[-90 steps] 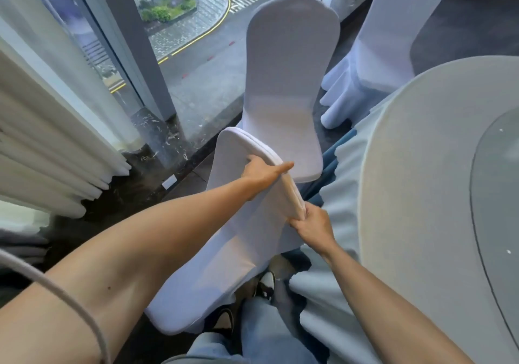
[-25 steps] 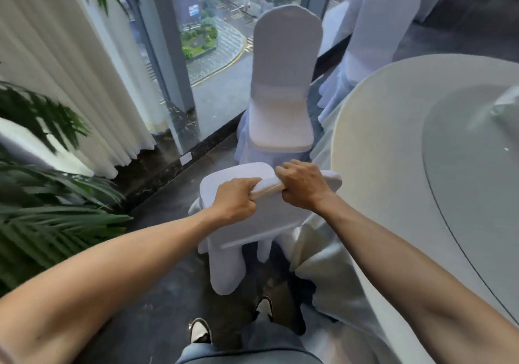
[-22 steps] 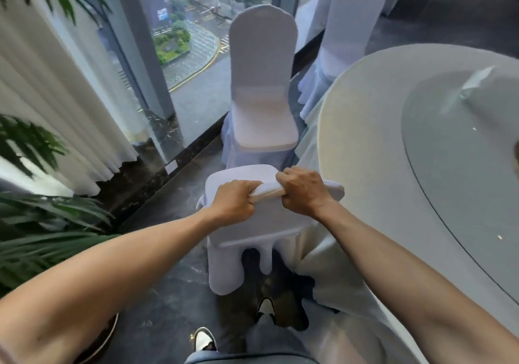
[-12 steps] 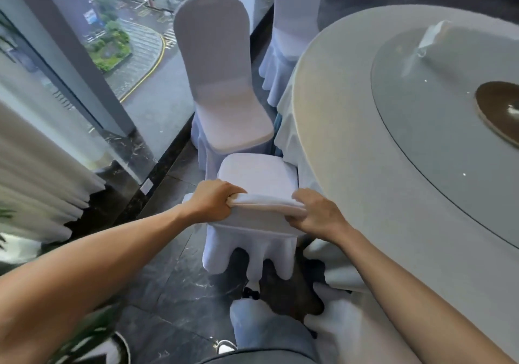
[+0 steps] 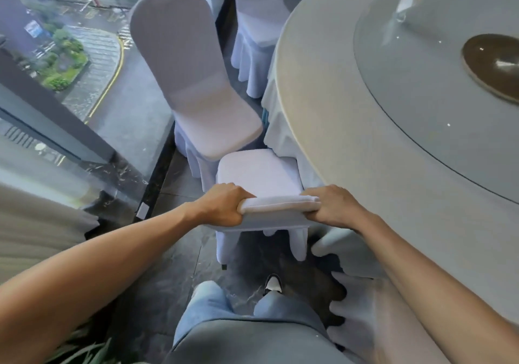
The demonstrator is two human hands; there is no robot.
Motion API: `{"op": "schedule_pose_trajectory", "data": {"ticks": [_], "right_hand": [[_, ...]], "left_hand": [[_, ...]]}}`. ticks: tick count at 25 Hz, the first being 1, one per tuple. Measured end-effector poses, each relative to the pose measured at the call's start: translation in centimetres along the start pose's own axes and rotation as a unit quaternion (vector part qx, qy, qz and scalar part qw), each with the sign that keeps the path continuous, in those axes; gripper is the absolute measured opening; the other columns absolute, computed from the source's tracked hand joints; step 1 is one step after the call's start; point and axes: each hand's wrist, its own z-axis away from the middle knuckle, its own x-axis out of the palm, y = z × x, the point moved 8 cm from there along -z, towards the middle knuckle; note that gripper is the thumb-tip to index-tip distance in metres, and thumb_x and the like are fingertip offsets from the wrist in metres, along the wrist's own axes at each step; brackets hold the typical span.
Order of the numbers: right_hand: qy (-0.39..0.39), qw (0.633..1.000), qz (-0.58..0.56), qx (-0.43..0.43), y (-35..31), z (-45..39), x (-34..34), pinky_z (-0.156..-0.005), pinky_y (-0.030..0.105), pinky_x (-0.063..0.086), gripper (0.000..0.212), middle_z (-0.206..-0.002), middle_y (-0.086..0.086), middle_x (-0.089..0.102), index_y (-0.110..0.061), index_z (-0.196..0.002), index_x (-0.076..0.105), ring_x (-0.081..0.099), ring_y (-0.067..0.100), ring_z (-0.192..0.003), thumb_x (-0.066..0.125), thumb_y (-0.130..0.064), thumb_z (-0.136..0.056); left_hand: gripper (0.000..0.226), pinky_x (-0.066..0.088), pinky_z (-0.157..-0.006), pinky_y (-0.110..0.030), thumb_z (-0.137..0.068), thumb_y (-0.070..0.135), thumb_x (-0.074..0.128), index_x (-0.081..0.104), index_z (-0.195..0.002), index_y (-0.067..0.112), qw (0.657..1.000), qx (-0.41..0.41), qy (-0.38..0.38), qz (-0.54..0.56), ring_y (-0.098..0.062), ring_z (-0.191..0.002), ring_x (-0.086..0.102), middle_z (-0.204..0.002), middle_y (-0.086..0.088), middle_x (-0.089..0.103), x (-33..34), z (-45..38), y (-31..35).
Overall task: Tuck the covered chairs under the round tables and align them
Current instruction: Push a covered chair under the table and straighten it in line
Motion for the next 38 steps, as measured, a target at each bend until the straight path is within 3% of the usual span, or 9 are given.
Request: {"op": "schedule_pose_trajectory", "data": {"ticks": [6, 10, 14, 18, 21, 24, 30, 34, 38], "right_hand": [[0.03, 0.994, 0.06, 0.081, -1.7, 1.6, 1.2, -0.049, 0.028, 0.028, 0.03, -0.053, -0.008, 0.044, -0.024, -0.052, 0.039, 0.043, 0.02, -0.058, 0.061, -0.022, -0.072], [0.071, 0.984, 0.039, 0.157, -4.7, 2.8, 3.1, -0.055, 0.035, 0.042, 0.007, -0.06, -0.002, 0.059, -0.019, -0.064, 0.054, 0.054, 0.024, -0.062, 0.058, -0.023, -0.067], [0.116, 0.969, 0.01, 0.217, -9.0, 4.3, 5.6, -0.052, 0.032, 0.04, 0.008, -0.058, -0.003, 0.058, -0.017, -0.066, 0.056, 0.052, 0.023, -0.059, 0.059, -0.024, -0.064], [0.15, 0.945, -0.026, 0.29, -12.2, 6.0, 8.2, -0.053, 0.034, 0.04, 0.006, -0.056, -0.005, 0.055, -0.02, -0.065, 0.053, 0.051, 0.021, -0.058, 0.058, -0.024, -0.064], [0.154, 0.933, -0.056, 0.321, -13.0, 6.2, 9.7, -0.055, 0.035, 0.047, 0.009, -0.059, -0.002, 0.059, -0.022, -0.061, 0.048, 0.056, 0.026, -0.06, 0.056, -0.024, -0.064], [0.158, 0.931, -0.066, 0.322, -14.2, 5.4, 10.5, -0.055, 0.033, 0.04, 0.01, -0.063, 0.0, 0.063, -0.023, -0.063, 0.048, 0.059, 0.03, -0.064, 0.057, -0.023, -0.068], [0.186, 0.915, -0.094, 0.345, -13.7, 2.8, 9.0, -0.056, 0.032, 0.035, 0.028, -0.064, 0.0, 0.06, -0.025, -0.058, 0.036, 0.054, 0.031, -0.065, 0.059, -0.021, -0.072], [0.167, 0.913, -0.09, 0.363, -14.5, -0.4, 9.2, -0.057, 0.031, 0.037, 0.011, -0.074, 0.003, 0.068, -0.025, -0.07, 0.049, 0.063, 0.031, -0.072, 0.059, -0.025, -0.074], [0.181, 0.894, -0.106, 0.397, -14.8, -4.0, 8.8, -0.052, 0.031, 0.033, 0.011, -0.065, 0.001, 0.065, -0.026, -0.067, 0.05, 0.059, 0.028, -0.065, 0.06, -0.024, -0.071]], "left_hand": [[0.019, 0.032, -0.05, -0.022, -0.065, 0.013, 0.06, 0.052, -0.073, 0.028, 0.992, 0.122, -0.032, 0.013, -0.019, -0.06, 0.05, -0.062, 0.007, 0.054, 1.4, 0.9, 0.6], [0.016, 0.035, -0.053, -0.026, -0.064, 0.013, 0.058, 0.052, -0.073, 0.025, 0.982, 0.18, -0.058, 0.001, -0.02, -0.062, 0.05, -0.06, 0.008, 0.053, 0.3, 1.7, -2.4], [0.033, 0.045, -0.063, -0.03, -0.066, 0.016, 0.059, 0.067, -0.096, 0.026, 0.968, 0.235, -0.09, -0.025, -0.019, -0.072, 0.056, -0.078, 0.007, 0.067, -0.7, 2.4, -5.3], [0.054, 0.051, -0.072, -0.034, -0.061, 0.022, 0.049, 0.066, -0.111, 0.031, 0.946, 0.297, -0.114, -0.063, -0.022, -0.081, 0.061, -0.09, 0.006, 0.07, -0.7, 2.1, -6.4], [0.057, 0.043, -0.067, -0.03, -0.064, 0.017, 0.052, 0.066, -0.116, 0.038, 0.941, 0.307, -0.114, -0.082, -0.021, -0.083, 0.06, -0.091, 0.008, 0.07, -0.9, 1.3, -6.6], [0.064, 0.033, -0.065, -0.027, -0.07, 0.01, 0.055, 0.064, -0.122, 0.047, 0.945, 0.299, -0.097, -0.089, -0.014, -0.075, 0.05, -0.092, 0.01, 0.07, -1.4, 0.7, -7.1], [0.059, 0.037, -0.067, -0.028, -0.075, 0.015, 0.059, 0.063, -0.119, 0.054, 0.956, 0.269, -0.059, -0.103, -0.019, -0.079, 0.059, -0.086, 0.013, 0.068, -3.0, -3.5, -8.5], [0.057, 0.036, -0.064, -0.028, -0.076, 0.012, 0.059, 0.065, -0.115, 0.053, 0.952, 0.276, -0.061, -0.116, -0.022, -0.081, 0.064, -0.085, 0.01, 0.071, -3.3, -5.7, -10.8], [0.055, 0.034, -0.066, -0.028, -0.08, 0.012, 0.056, 0.064, -0.117, 0.053, 0.946, 0.284, -0.09, -0.128, -0.019, -0.08, 0.061, -0.089, 0.009, 0.071, -4.8, -9.0, -13.0]]}}
